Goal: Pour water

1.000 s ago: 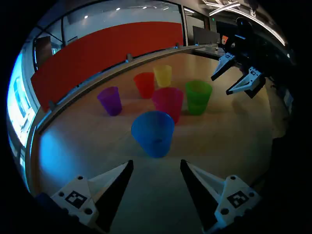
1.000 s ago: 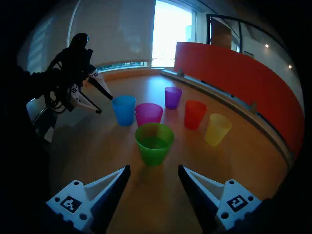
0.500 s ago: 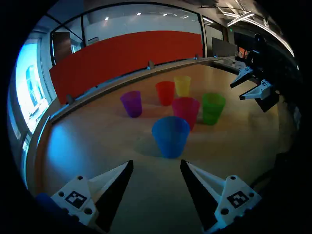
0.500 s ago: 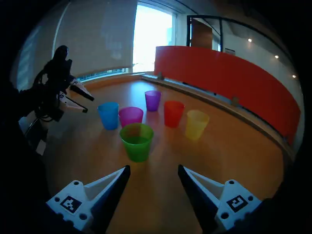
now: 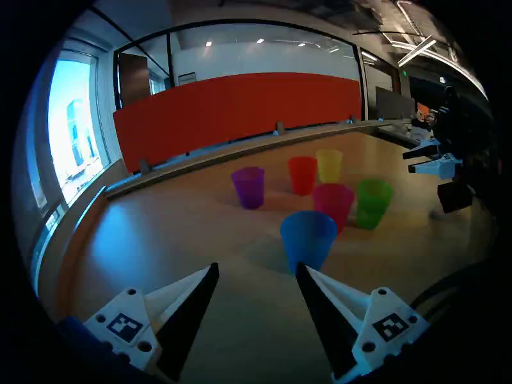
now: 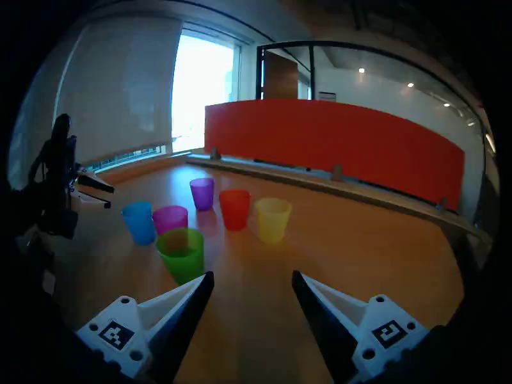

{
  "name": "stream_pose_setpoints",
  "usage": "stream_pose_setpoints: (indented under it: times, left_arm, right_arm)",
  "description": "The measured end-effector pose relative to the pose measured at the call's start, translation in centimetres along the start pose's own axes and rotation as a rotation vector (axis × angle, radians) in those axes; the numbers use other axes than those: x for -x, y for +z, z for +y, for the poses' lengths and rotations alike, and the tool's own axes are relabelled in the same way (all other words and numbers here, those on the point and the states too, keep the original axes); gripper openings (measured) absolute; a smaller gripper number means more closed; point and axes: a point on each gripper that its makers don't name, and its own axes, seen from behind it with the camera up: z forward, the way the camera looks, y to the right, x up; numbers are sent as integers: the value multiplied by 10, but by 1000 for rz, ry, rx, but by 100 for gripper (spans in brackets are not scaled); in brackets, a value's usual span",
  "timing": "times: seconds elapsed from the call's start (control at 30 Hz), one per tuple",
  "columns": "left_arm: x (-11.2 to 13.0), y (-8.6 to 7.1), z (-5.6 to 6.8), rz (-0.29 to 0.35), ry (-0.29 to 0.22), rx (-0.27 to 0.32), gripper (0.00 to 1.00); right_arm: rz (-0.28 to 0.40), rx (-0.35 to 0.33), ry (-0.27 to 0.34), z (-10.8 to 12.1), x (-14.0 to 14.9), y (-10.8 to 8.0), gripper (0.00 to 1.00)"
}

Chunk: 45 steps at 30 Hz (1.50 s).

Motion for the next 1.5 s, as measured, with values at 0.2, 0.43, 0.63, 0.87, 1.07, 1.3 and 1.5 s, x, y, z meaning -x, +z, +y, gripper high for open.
stream_pose_setpoints:
  times: [0.2,0.43,0.63,0.87,1.07,1.3,1.5]
  left_arm:
    - [-17,-3,-7,76,-43,-37,89]
    - [-35,-8,-22,168,-88,-106,89]
    - [-46,-8,-28,232,-132,-149,89]
    - [-67,-14,-37,324,-179,-210,89]
    - [-86,-19,-42,401,-204,-255,89]
    - [-89,-13,-48,421,-239,-303,89]
    - [-94,-14,-48,432,-247,-321,89]
  right_arm:
    - [88,82,39,12,-19,-2,95]
    - [172,190,73,29,-37,-6,95]
    - [247,288,119,49,-53,-15,94]
    - [354,354,164,60,-74,-25,94]
    - [421,430,159,73,-87,-36,94]
    - [431,492,140,80,-94,-41,94]
    - [437,470,161,76,-105,-42,94]
